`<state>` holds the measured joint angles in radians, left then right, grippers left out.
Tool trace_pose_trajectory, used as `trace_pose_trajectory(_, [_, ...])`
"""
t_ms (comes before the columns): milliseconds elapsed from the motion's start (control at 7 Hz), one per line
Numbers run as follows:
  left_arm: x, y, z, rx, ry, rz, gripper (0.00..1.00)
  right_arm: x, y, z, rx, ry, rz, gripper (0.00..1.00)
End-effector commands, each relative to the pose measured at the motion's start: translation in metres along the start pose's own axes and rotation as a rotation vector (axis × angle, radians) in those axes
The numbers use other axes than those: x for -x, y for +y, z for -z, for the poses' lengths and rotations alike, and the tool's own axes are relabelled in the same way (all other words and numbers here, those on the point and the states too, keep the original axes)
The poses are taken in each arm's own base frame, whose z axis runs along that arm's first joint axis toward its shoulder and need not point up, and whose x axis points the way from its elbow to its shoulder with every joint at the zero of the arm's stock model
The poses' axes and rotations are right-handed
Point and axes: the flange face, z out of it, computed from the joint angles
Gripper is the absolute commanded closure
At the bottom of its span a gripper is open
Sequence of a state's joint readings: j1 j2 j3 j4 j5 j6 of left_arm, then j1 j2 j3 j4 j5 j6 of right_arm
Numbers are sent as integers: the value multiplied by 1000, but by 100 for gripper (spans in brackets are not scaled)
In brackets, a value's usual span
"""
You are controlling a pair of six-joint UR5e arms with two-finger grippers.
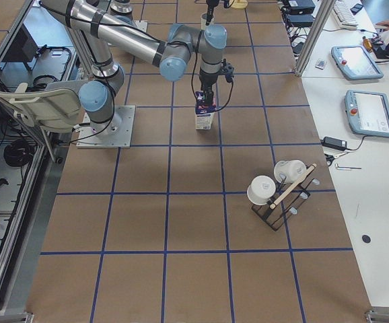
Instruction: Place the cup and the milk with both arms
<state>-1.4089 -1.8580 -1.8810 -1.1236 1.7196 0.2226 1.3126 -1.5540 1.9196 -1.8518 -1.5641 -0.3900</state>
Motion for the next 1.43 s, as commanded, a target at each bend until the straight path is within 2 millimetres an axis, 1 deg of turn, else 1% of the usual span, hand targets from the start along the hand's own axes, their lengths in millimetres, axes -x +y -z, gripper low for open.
trace_pose_trajectory(0, [0,0,-3,5,1,16,100,-2,7,-5,48,20,7,19])
trace_pose_trajectory(143, [1,-4,4,-15,0,21,100,-2,11,-8,81,21,9,38])
trace_pose_trajectory(286, [0,-13,19,-51,-2,31,100,-2,11,-8,81,20,7,52])
trace_pose_trajectory(429, [-7,-26,46,-100,35,131,100,-2,10,-5,74,21,9,60])
trace_pose_trajectory(571, [-33,-38,67,-117,70,179,100,-2,7,7,48,29,7,66])
trace_pose_trajectory(714, [-77,-55,76,-132,72,214,100,-3,3,19,30,33,8,67])
trace_pose_trajectory(857, [-132,-69,82,-147,78,278,100,-2,0,30,17,29,6,67])
trace_pose_trajectory(1000, [-185,-81,83,-155,89,331,100,4,-5,44,-1,-18,8,67])
trace_pose_trajectory(1143, [-231,-93,79,-137,161,415,100,6,-13,65,-43,-30,9,67])
trace_pose_trajectory(1286, [-281,-99,76,-128,205,494,100,4,-21,79,-66,-25,8,67])
